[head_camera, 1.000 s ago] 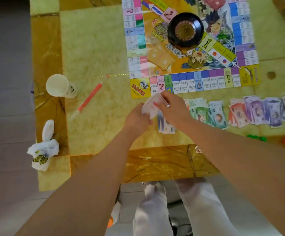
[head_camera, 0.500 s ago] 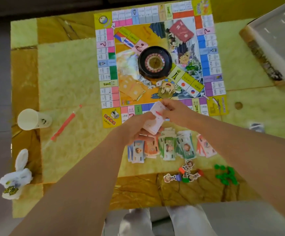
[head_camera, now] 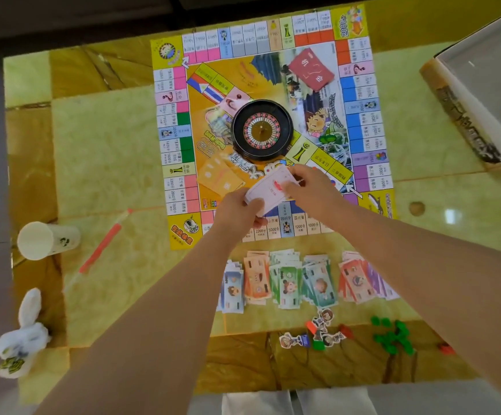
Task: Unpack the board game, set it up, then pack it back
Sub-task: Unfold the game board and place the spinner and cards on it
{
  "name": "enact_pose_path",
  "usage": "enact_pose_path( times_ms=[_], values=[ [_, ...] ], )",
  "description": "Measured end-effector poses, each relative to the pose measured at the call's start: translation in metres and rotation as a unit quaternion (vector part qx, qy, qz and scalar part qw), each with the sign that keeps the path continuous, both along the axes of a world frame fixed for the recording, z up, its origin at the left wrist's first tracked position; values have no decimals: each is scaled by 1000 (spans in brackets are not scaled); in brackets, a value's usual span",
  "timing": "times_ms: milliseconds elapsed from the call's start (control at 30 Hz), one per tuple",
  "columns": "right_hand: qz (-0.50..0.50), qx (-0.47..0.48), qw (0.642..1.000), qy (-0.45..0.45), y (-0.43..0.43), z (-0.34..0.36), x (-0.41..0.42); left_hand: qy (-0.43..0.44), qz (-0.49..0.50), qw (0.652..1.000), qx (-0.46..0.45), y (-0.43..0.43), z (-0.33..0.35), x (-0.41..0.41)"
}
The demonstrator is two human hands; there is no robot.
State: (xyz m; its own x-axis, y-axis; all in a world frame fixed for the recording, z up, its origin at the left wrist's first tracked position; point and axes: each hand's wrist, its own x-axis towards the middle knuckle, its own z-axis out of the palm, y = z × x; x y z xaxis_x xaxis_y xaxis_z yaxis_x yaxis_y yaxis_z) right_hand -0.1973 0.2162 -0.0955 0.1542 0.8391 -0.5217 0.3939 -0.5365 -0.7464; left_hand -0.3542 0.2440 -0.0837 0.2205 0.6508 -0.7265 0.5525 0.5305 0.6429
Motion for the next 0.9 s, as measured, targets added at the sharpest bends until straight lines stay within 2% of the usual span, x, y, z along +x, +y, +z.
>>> enact_pose_path(
  times_ms=[200, 300, 400, 600, 767, 900],
  values=[
    [-44, 32, 998, -16, 38, 3, -2, -16, 74, 997, 33, 36, 0, -7],
    [-60, 17, 998, 28, 59, 5, -2, 9, 83, 995, 50, 61, -2, -10],
    [-117, 14, 991, 61, 82, 5, 3, 11, 124, 991, 50, 89, -4, -8],
    [-239, -7, 971, 12, 133, -14, 38, 18, 237, 971, 31, 153, -12, 9],
    [-265, -54, 963, 12, 156, -38, 53, 36, 229, 972, 38, 190, -32, 24],
    [-239, -61, 969, -4, 166, -51, 53, 71, 207, 974, 49, 203, -54, 34]
  ],
)
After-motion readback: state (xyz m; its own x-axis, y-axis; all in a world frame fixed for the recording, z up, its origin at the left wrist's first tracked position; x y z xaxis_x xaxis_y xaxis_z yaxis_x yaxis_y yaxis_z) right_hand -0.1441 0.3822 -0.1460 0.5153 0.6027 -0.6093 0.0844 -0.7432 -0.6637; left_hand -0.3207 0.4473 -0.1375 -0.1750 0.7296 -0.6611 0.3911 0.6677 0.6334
